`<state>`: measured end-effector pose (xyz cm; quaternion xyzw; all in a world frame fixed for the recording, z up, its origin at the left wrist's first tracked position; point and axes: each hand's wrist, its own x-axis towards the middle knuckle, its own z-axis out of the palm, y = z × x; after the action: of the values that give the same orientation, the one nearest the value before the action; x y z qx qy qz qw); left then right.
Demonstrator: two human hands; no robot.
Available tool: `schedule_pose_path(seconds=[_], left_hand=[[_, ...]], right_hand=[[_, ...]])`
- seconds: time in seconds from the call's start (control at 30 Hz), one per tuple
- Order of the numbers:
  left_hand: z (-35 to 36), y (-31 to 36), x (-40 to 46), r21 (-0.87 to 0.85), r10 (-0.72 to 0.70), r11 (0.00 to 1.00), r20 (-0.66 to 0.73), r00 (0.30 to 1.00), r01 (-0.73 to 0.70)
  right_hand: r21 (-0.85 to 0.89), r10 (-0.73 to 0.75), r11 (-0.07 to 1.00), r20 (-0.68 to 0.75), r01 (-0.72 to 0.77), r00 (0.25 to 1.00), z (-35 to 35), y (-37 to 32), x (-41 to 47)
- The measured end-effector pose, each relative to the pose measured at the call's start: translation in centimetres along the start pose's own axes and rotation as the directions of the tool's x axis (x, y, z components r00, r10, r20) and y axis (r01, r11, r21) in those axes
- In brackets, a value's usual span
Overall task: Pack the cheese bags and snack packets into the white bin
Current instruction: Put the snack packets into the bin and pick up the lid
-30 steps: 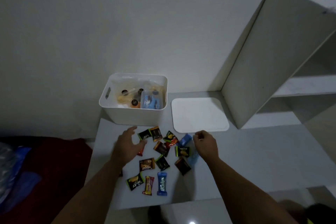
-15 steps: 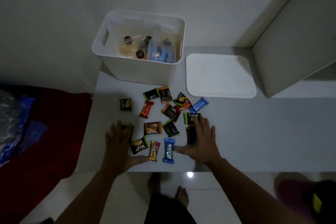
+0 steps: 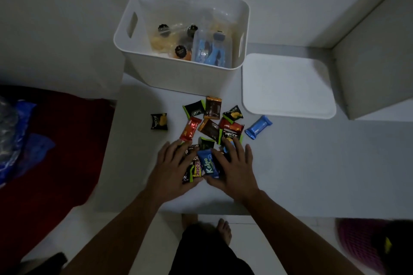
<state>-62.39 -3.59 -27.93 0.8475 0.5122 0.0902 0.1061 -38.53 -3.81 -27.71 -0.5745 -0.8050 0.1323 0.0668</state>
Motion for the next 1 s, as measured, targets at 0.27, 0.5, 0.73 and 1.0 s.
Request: schedule_pose_path(seconds=[0.27,0.5,0.73,1.0], left_hand=[[0.06,-0.33,0.01,-0.035,0.000,0.999,-0.040,0.999,-0.002],[0.14,-0.51,0.09,0.037,0.072,0.997,0.012,0.997,-0.073],[0.20,-0.66,0.07,-0.012,0.060,0.998,0.031,0.998,-0.060],[0.50,-0.63,-0.29,0.009,0.030,1.000,-0.050,0.998,-0.030]], right_hand=[[-0.012,-0.051,0.999,-0.052,0.051,0.997,-0.08,-0.16,0.81],[0.021,-0.046,0.999,-0.103,0.049,0.994,0.58,0.28,0.42],[0.016,0.042,0.999,-0.155,-0.040,0.987,0.21,0.35,0.68],[0.016,0.167,0.986,-0.148,-0.167,0.975,0.25,-0.37,0.94]])
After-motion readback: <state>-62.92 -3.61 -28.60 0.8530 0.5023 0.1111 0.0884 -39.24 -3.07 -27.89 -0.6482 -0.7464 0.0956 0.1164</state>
